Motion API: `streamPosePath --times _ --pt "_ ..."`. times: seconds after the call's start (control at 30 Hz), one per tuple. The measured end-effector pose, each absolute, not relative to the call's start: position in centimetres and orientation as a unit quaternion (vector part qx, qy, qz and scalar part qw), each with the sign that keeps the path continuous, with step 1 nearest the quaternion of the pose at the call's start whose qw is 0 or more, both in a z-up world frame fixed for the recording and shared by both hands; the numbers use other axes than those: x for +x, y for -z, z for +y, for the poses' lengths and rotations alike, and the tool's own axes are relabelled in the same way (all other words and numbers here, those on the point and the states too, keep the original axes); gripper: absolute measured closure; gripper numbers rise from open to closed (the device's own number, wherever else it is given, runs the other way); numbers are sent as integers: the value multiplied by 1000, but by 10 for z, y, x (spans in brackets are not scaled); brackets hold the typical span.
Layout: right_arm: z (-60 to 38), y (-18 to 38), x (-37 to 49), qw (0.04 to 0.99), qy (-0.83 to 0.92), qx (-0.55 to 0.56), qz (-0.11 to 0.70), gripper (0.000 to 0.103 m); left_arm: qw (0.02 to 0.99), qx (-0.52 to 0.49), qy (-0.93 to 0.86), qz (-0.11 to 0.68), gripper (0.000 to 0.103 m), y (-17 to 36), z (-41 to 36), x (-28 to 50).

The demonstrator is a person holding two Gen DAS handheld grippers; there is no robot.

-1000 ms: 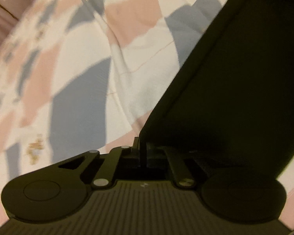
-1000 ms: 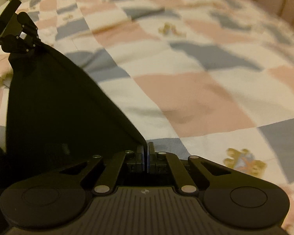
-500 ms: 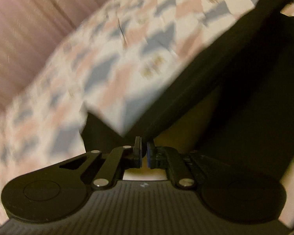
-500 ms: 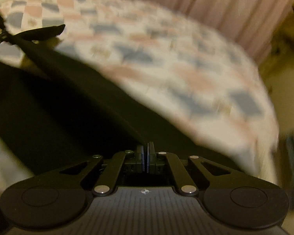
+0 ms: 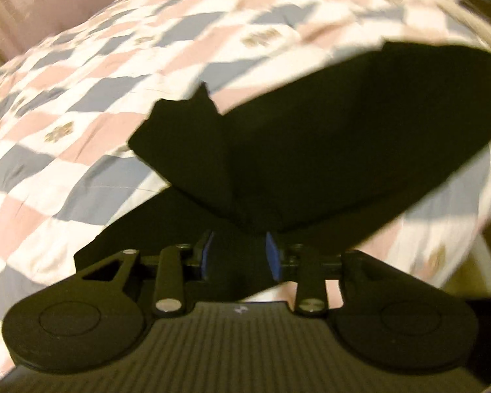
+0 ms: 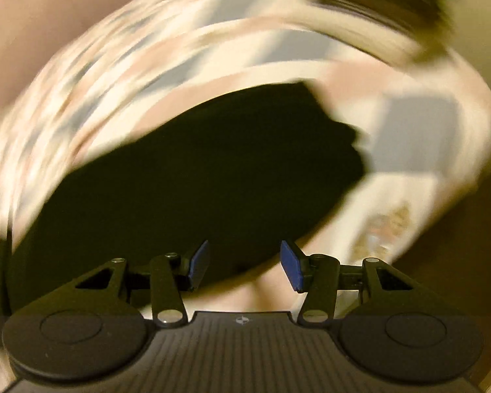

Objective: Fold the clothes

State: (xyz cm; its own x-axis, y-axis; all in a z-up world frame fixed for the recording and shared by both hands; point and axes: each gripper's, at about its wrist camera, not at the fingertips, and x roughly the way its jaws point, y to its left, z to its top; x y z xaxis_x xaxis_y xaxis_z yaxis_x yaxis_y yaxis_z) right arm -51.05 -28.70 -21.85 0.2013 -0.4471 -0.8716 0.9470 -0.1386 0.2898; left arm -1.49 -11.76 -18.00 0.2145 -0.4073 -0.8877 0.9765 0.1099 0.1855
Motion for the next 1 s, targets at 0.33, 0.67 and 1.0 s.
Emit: streamPosePath --times 0.33,0.67,1.0 --pt "-350 262 -584 501 613 591 158 81 671 387 493 396 65 205 -174 -31" --pt "-381 233 -544 636 608 392 267 88 683 370 478 410 65 212 -186 -47" --pt "-386 274 -568 559 600 506 266 82 730 378 429 375 33 202 -214 -40"
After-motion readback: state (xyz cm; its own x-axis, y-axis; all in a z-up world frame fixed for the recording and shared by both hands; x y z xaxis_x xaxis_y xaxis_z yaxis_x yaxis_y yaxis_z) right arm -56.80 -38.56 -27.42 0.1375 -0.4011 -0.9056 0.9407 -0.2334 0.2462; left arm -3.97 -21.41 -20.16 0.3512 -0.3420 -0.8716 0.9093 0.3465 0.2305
